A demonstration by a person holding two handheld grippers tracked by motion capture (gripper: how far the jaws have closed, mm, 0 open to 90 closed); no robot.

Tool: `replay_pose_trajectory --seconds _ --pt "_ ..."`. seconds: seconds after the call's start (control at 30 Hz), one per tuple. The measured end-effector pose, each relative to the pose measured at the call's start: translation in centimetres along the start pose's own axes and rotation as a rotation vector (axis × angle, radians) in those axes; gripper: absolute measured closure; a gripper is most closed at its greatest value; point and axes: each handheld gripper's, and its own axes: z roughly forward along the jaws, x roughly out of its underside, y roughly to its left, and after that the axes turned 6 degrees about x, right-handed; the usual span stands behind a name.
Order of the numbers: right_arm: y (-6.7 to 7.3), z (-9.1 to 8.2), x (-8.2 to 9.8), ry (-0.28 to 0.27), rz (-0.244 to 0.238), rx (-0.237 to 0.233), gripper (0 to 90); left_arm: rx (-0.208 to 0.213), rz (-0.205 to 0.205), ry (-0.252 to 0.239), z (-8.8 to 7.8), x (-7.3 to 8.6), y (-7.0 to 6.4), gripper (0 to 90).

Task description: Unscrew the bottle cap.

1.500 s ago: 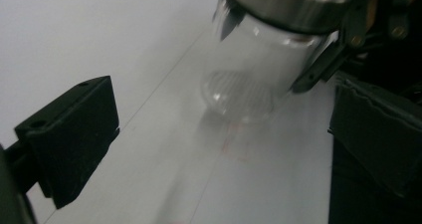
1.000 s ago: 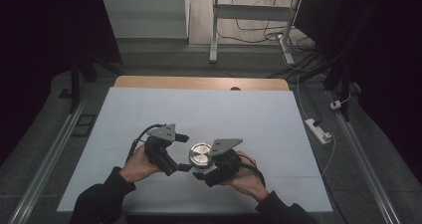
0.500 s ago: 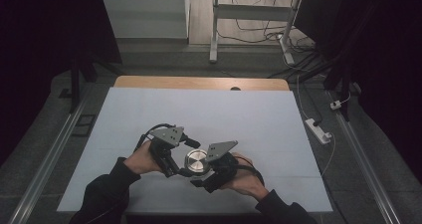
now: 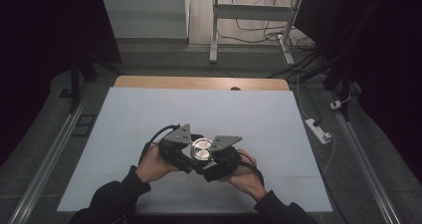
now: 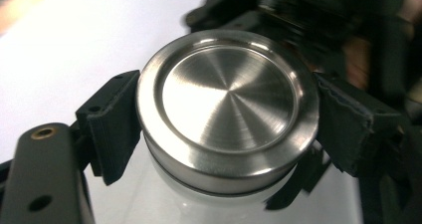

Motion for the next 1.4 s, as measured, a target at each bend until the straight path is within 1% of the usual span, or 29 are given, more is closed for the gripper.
replay_pose_trajectory --seconds 0.03,0.1,0.13,0.17,0.23,0.27,0.3,0.33,0.37,0.4,0.43,0.47,0.5,0.57,0.6,0.63,0.7,0.73,0.83,0.9,0.97,1.07,1.13,1.2,1.23,1.27,1.3,1.37,1.4 --pt "-0.1 0.0 0.0 -0.003 0.011 0.016 15.0 -0.001 -0.009 -0.006 0.1 -0.1 0.0 17.8" --pt "-0.1 0.0 0.0 -0.017 0.036 0.009 15.0 0.007 -0.019 -0.012 0.1 -0.2 0.1 7.4" --pt "-0.1 -0.1 0.0 -0.021 0.035 0.006 15.0 0.014 -0.024 -0.019 0.0 -0.3 0.2 5.6" --pt "-0.1 -0.2 0.0 -0.026 0.031 0.004 15.0 0.048 -0.012 -0.031 -0.8 -0.3 0.6 3.7" --pt "-0.1 -0.3 -0.1 -0.03 0.026 -0.005 15.0 0.064 -0.011 -0.038 -1.3 -0.2 0.9 0.3" --pt "0.0 -0.4 -0.1 -0.036 0.018 -0.035 15.0 0.154 0.015 -0.049 -2.2 0.1 1.3 1.4" --pt "0.0 -0.4 -0.1 -0.034 0.012 -0.061 15.0 0.172 0.035 -0.041 -2.6 0.3 1.5 1.2" --pt "0.1 -0.4 -0.1 -0.032 0.001 -0.084 15.0 0.172 0.035 -0.041 -2.6 0.3 1.5 2.0" --pt "0.2 -0.3 -0.1 -0.028 -0.014 -0.108 15.0 0.222 0.098 -0.01 -3.1 0.5 1.5 2.8" --pt "0.3 -0.3 -0.1 -0.021 -0.038 -0.136 15.0 0.23 0.119 0.003 -3.2 0.6 1.4 3.0" --pt "0.6 -0.2 -0.1 -0.017 -0.057 -0.156 15.0 0.26 0.136 0.018 -3.2 0.7 1.4 3.8" --pt "0.9 -0.1 -0.1 -0.014 -0.08 -0.172 15.0 0.26 0.136 0.018 -3.2 0.7 1.4 5.4" --pt "1.1 -0.1 -0.1 -0.013 -0.099 -0.19 15.0 0.307 0.184 0.038 -3.0 0.9 1.2 6.4" --pt "1.5 0.0 -0.2 -0.011 -0.128 -0.222 15.0 0.321 0.195 0.046 -2.9 1.0 1.1 8.9" --pt "1.6 0.0 -0.2 -0.015 -0.137 -0.232 15.0 0.349 0.221 0.044 -2.7 1.1 1.0 12.6" --pt "1.7 -0.1 -0.3 -0.015 -0.154 -0.244 15.0 0.339 0.233 0.042 -2.6 1.2 0.9 16.3" --pt "1.8 -0.2 -0.3 -0.016 -0.164 -0.247 15.0 0.329 0.226 0.029 -2.7 1.2 0.9 18.9" --pt "1.7 -0.2 -0.3 -0.017 -0.161 -0.24 15.0 0.315 0.212 0.012 -2.7 1.2 0.9 19.1" --pt "1.2 -0.2 -0.2 -0.018 -0.126 -0.2 15.0 0.256 0.127 -0.025 -2.5 1.1 1.1 20.0" --pt "0.7 -0.1 -0.2 -0.017 -0.093 -0.155 15.0 0.188 0.076 -0.029 -2.0 0.8 0.9 20.8" --pt "0.5 0.0 -0.2 -0.012 -0.036 -0.104 15.0 0.109 0.041 -0.026 -1.5 0.5 0.4 20.7" --pt "0.1 0.1 0.0 0.0 -0.015 -0.045 15.0 0.009 -0.003 -0.013 -0.8 0.2 -0.2 20.7" --pt "-0.1 0.2 0.0 0.012 0.006 0.004 15.0 -0.041 -0.029 -0.016 -0.3 0.1 -0.5 20.6" --pt "-0.1 0.3 0.1 0.014 0.013 0.016 15.0 -0.047 -0.033 -0.014 -0.2 0.0 -0.5 19.8" --pt "-0.2 0.3 0.2 0.009 0.022 0.025 15.0 0.01 -0.036 -0.018 -0.4 0.0 -0.1 16.1" --pt "-0.3 0.3 0.2 0.001 0.025 0.019 15.0 0.041 -0.047 -0.022 -0.6 0.0 0.2 12.2" --pt "-0.3 0.1 0.1 -0.008 0.027 0.012 15.0 0.041 -0.047 -0.022 -0.6 0.0 0.2 8.8" --pt "-0.4 -0.1 0.0 -0.031 0.017 -0.018 15.0 0.129 -0.01 -0.022 -1.9 0.3 1.2 7.1" --pt "-0.4 -0.3 0.0 -0.038 0.016 -0.044 15.0 0.129 -0.01 -0.022 -1.9 0.3 1.2 5.1"
